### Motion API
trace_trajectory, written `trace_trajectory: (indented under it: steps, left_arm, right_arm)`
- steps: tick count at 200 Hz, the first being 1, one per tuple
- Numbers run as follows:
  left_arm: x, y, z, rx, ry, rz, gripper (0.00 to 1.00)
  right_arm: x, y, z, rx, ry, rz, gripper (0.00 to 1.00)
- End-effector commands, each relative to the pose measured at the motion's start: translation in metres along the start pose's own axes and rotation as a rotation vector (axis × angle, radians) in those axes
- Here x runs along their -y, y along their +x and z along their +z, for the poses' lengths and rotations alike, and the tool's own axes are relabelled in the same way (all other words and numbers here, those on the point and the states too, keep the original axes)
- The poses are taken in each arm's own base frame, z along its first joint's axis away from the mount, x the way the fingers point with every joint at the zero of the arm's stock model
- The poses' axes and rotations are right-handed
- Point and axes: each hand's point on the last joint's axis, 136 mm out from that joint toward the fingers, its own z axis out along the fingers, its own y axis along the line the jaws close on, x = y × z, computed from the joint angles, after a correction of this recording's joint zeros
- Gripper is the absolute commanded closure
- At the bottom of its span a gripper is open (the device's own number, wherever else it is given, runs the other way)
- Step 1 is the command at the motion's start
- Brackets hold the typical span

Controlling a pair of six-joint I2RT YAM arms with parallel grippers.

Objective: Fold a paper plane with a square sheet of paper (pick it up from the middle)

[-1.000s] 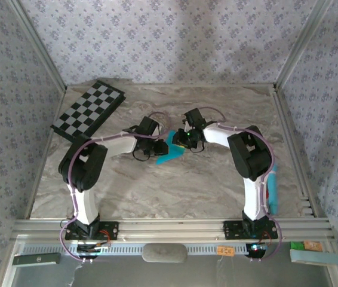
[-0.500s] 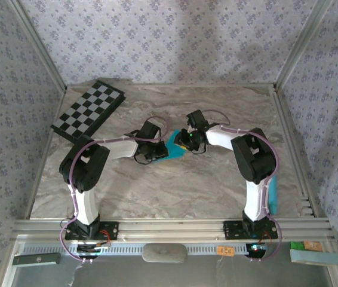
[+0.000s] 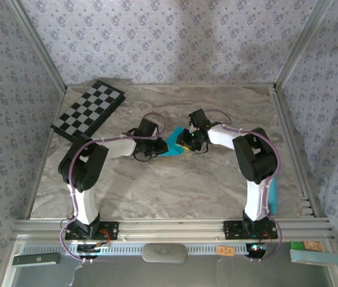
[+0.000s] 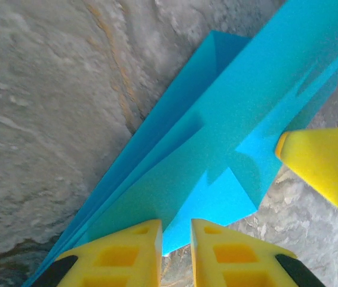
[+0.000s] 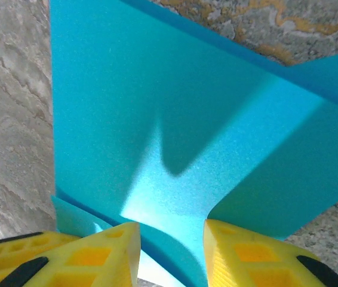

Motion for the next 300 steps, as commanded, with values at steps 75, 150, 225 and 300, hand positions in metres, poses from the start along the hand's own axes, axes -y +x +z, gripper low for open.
trace_trajectory:
  steps: [75,150,225,300]
  left_arm:
    - [0.022,-0.026,-0.012,0.061,0.063,0.025,0.79]
    - [-0.009,-0.037,0.008,0.034,-0.053,0.035,0.83]
    - [-0.015,0.002,0.018,-0.051,-0.084,-0.126,0.89]
    - [-0.013,0.010,0.014,-0.032,-0.062,-0.267,0.89]
  right_arm:
    - [0.027,0.011,0.016,-0.083,0.116,-0.012,0.67]
    - [0.036,0.016,0.017,-0.114,0.121,-0.057,0.69]
    - [0.004,-0.004,-0.035,0.070,-0.046,0.043,0.57]
    - [0.022,0.022,-0.048,0.130,-0.096,0.356,0.54]
